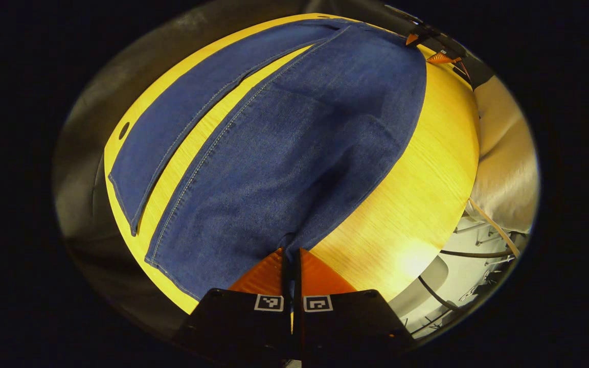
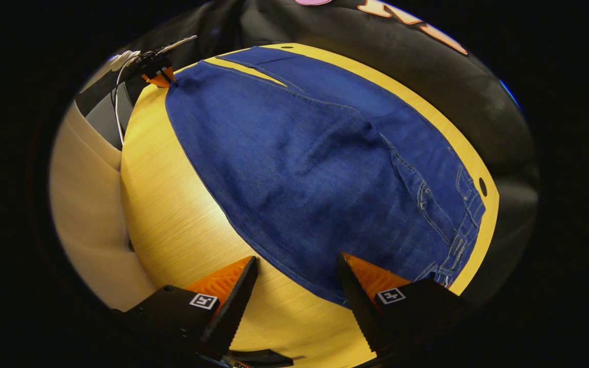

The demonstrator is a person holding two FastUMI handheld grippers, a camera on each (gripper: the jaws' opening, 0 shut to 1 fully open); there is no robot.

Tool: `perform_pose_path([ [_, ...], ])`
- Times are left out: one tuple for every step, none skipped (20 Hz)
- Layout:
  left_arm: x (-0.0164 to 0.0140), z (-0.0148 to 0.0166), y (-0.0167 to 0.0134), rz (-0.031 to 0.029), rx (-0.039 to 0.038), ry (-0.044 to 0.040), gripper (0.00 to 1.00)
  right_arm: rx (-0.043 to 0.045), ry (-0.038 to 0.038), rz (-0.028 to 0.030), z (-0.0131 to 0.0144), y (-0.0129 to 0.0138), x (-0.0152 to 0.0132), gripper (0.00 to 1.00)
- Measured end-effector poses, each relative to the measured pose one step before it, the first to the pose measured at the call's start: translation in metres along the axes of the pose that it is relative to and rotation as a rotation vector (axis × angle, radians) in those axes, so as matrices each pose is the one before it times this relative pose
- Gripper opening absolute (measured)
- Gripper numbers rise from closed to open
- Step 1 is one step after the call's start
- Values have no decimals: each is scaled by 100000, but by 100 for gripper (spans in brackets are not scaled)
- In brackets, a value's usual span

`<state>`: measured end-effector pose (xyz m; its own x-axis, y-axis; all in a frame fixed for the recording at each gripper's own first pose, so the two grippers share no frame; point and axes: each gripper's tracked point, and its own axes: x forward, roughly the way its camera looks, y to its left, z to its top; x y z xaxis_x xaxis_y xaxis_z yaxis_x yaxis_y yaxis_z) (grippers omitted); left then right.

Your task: Grasp the waist and the cuffs of the jeans and fold them to make the two legs overlap; first hold the waist and fold one-third of the jeans toward the cuffs, then hold the cuffs and fold the remaining one-third in the same direction to finish folding.

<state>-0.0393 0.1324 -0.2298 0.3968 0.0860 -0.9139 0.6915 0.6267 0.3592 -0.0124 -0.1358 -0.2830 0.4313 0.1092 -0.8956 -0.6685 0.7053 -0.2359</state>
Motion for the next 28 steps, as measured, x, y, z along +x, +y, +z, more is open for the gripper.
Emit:
perform_pose_path([
  [38,17,-9,116,-157,-286,0,973,1166,1411,-4,61,53,97],
  [-53,-21,-9,95,-69,-334,0,55,105,335,55,-25,126,97],
  [43,7,40,82,74,-160,0,4,250,-194,6,-63,-112,97],
  [-10,-5,-16,3,176,-152,0,396,1091,-708,-212,1,-31,97],
  [-2,18,-31,-21,56,44,0,936,442,-716,22,57,18,89],
  [0,31,-27,-80,-25,-112,0,1439,1046,-475,-55,-36,-42,97],
  [3,-13,32,-127,-84,-65,0,894,413,-319,90,-81,-2,88],
  [20,32,3,-134,-77,-235,2,216,336,-199,126,11,128,93],
  [-14,-44,8,-119,-336,-80,0,-89,24,-316,162,-80,-148,87],
  [14,6,32,-179,-428,-93,0,-425,-904,225,245,257,-63,77],
  [25,-56,27,-296,-567,60,0,-884,-1423,-78,322,358,-380,65],
  [0,3,34,-355,-695,200,0,-874,-1203,-311,-431,539,299,53],
  [11,-45,46,-363,-507,242,0,62,-878,-607,-262,307,1,48],
  [44,-11,15,-371,-182,211,0,1296,-2126,-1011,28,146,51,37],
  [-32,28,-1,-346,82,217,0,2146,-1812,-1806,186,-9,-203,21],
  [-18,49,-26,-258,129,96,2,1884,-1582,-1382,-41,-209,20,12],
  [19,3,0,-149,10,-165,2,2362,-1532,-565,84,-80,-34,15],
  [-31,29,-21,-82,130,-320,0,4040,-208,-724,-54,-143,98,14],
  [7,-21,4,-56,121,-620,0,3938,494,-345,-112,-12,29,12],
  [-19,-20,17,341,-845,-464,0,3097,-722,-1397,268,-271,158,12],
  [45,-17,81,326,-962,-525,2,1419,1142,-730,-312,72,293,8],
  [-4,41,33,390,-711,-667,0,-327,-514,-1073,425,88,-431,4],
  [-19,-32,1,639,-977,-595,1,32,566,-1141,-68,49,69,1],
  [-37,4,58,963,-1416,-956,1,907,34,-1578,-151,5,-29,1],
  [22,-6,96,1180,-1414,-1219,0,1750,-110,-1717,39,-3,14,4],
  [-51,69,61,1378,-1148,-2271,0,1943,-186,-1876,-65,-107,52,4],
  [84,61,203,2160,-2257,-1712,0,1706,-499,-1955,123,-6,12,3],
  [-14,-34,125,3036,-5495,52,0,2047,231,-2320,-10,95,-277,3],
])
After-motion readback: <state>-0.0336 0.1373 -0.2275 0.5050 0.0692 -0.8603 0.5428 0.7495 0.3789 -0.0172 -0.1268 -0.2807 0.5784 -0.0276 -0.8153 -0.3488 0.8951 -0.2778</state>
